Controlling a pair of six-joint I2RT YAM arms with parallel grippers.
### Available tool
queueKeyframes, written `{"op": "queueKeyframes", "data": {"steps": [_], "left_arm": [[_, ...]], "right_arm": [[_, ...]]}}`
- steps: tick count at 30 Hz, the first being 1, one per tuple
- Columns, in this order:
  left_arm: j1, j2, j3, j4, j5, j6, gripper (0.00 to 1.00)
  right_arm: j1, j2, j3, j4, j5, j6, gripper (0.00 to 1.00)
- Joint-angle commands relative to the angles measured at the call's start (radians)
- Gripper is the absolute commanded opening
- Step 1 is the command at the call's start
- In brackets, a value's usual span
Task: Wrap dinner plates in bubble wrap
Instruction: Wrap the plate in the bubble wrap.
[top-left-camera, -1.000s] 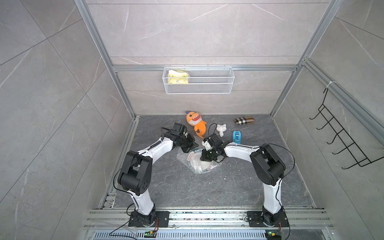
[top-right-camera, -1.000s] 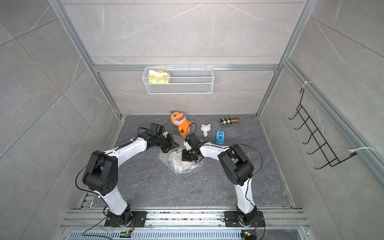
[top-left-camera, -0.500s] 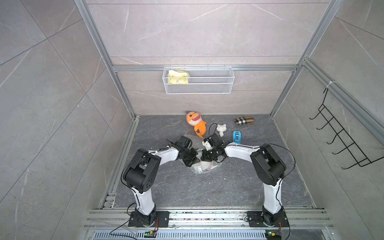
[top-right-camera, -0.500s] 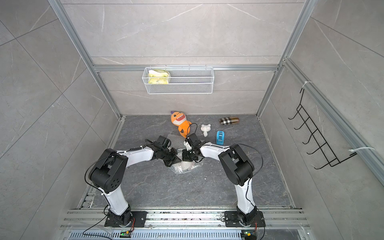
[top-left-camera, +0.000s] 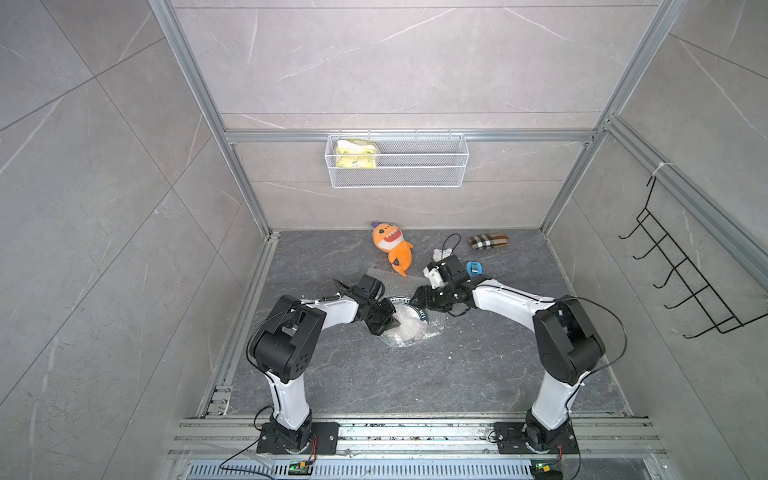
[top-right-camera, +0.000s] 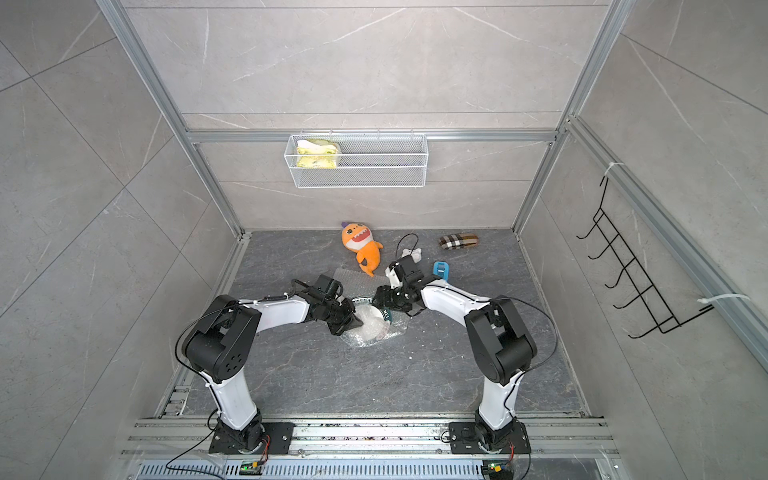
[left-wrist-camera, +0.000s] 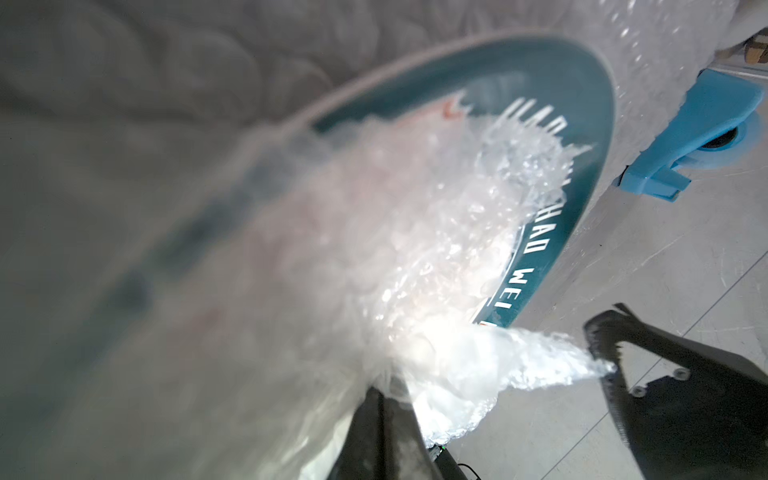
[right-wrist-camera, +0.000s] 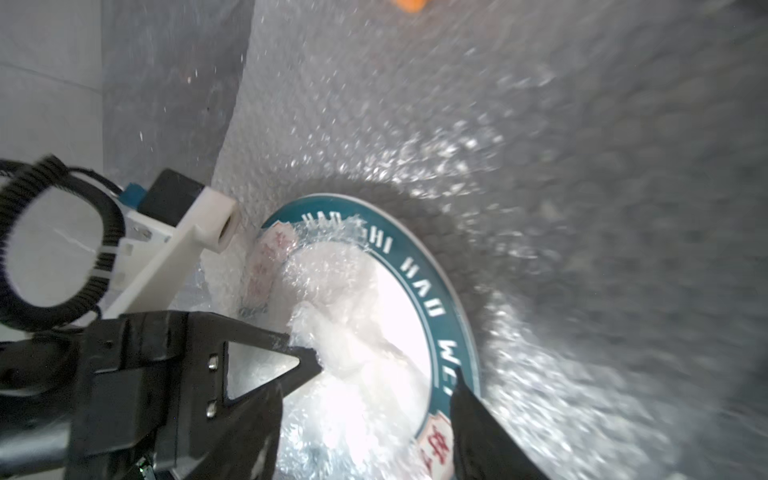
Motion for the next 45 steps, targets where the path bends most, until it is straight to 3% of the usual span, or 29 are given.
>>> {"op": "queueKeyframes", "data": {"steps": [1, 10, 18, 22, 26, 35, 45], "left_arm": [[-0.001, 0.084, -0.058, -0.105, -0.138, 0.023, 0.00], [0.003, 0.083, -0.067, -0.098, -0.130, 0.018, 0.00], [0.009, 0.078, -0.078, -0.096, -0.123, 0.014, 0.00], [0.009, 0.085, -0.079, -0.088, -0.117, 0.008, 0.00], [0.011, 0.087, -0.077, -0.084, -0.111, 0.006, 0.00], [0.014, 0.099, -0.071, -0.076, -0.107, 0.005, 0.00], [0.015, 0.103, -0.074, -0.064, -0.098, 0.004, 0.00]], "right_arm": [[-0.086, -0.032, -0.048, -0.029, 0.012, -0.011, 0.65], [-0.209, 0.087, -0.069, 0.058, -0.005, 0.040, 0.70], [-0.210, 0.212, -0.134, 0.330, -0.189, 0.202, 0.71], [-0.210, 0.244, -0.161, 0.482, -0.281, 0.289, 0.62], [-0.210, 0.234, -0.188, 0.596, -0.323, 0.333, 0.39], [-0.202, 0.162, -0.229, 0.732, -0.404, 0.432, 0.06], [-0.051, 0.075, -0.197, 0.514, -0.306, 0.422, 0.00]]}}
